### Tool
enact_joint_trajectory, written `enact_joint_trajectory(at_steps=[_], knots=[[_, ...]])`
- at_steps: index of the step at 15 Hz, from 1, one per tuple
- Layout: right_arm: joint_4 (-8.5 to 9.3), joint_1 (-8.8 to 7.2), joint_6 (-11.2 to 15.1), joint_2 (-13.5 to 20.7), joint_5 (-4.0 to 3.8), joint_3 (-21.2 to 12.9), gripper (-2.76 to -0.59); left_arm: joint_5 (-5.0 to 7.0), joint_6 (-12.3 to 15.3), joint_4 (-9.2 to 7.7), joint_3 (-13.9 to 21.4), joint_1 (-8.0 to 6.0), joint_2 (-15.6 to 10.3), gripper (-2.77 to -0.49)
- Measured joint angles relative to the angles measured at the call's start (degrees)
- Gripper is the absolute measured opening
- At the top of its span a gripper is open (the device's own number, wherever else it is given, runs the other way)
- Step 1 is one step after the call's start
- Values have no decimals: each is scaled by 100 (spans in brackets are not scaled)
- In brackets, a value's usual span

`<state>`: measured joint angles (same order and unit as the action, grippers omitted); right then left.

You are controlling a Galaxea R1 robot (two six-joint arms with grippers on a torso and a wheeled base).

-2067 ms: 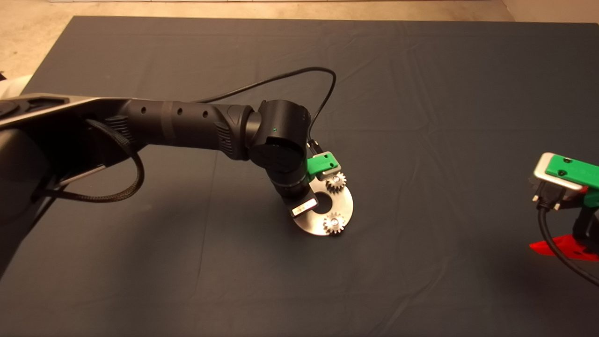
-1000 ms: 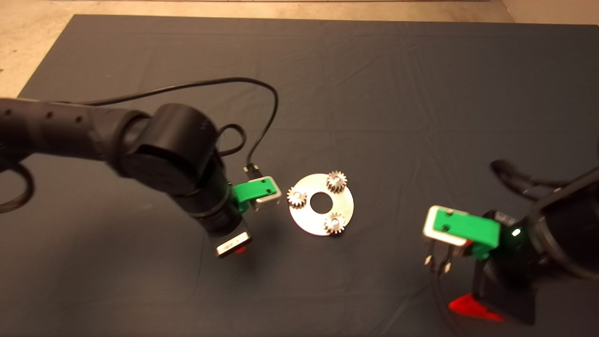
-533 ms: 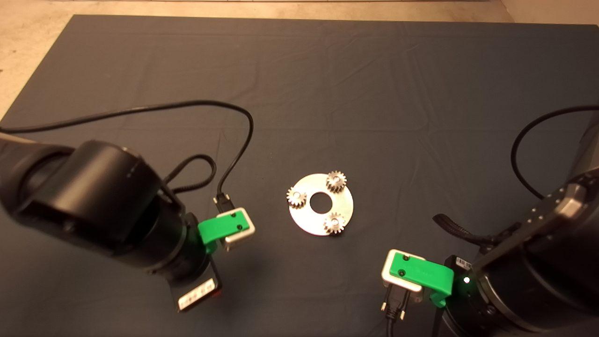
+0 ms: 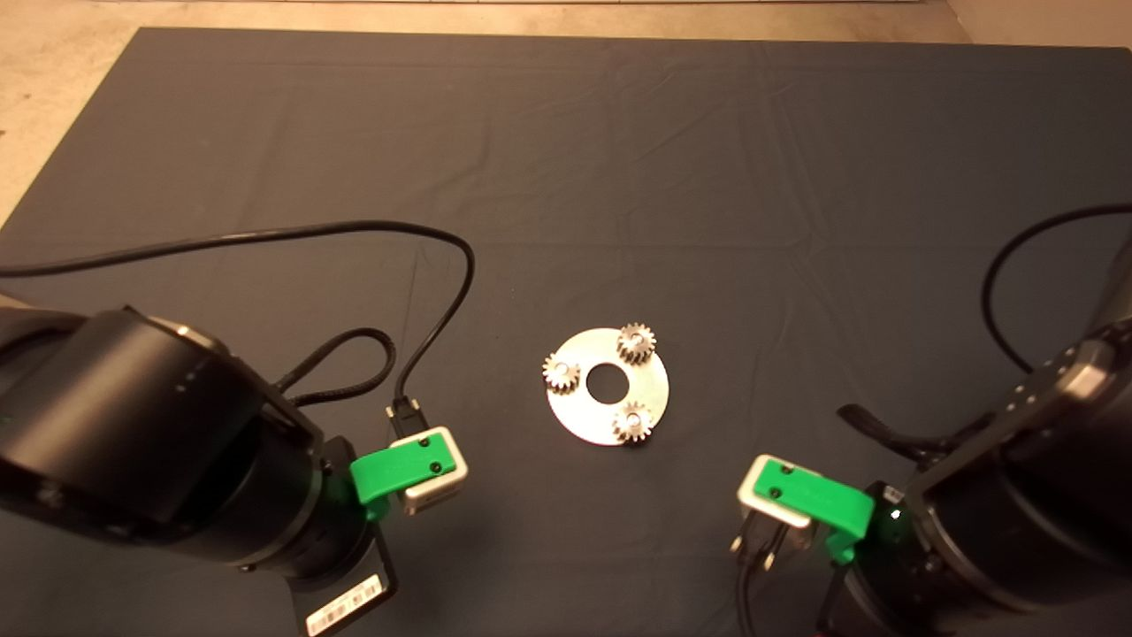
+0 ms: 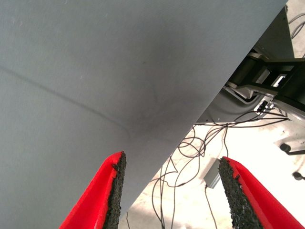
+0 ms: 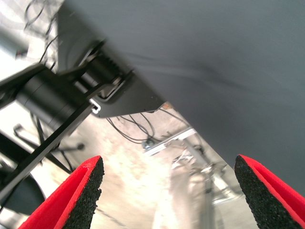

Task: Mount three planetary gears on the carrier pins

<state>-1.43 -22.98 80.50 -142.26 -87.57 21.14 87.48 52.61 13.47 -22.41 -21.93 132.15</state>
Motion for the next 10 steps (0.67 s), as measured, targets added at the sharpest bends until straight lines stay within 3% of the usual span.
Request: enact_joint_trajectory(at_steps=[2, 4, 6, 8, 10], knots=[[0, 2, -272, 842, -30, 0, -133, 0, 0, 0, 45, 2, -48, -195], [0, 46, -424, 1282, -74, -11, -133, -2, 9, 0, 107, 13, -49, -195], [0, 107, -496, 1325, -68, -59, -133, -2, 80, -2, 149, 49, -54, -195], [0, 113, -501, 983, -50, -74, -133, -2, 203, -41, 229, 52, -58, -195], [0, 166, -309, 723, -17, -94, -133, -2, 336, -68, 257, 52, -56, -195]])
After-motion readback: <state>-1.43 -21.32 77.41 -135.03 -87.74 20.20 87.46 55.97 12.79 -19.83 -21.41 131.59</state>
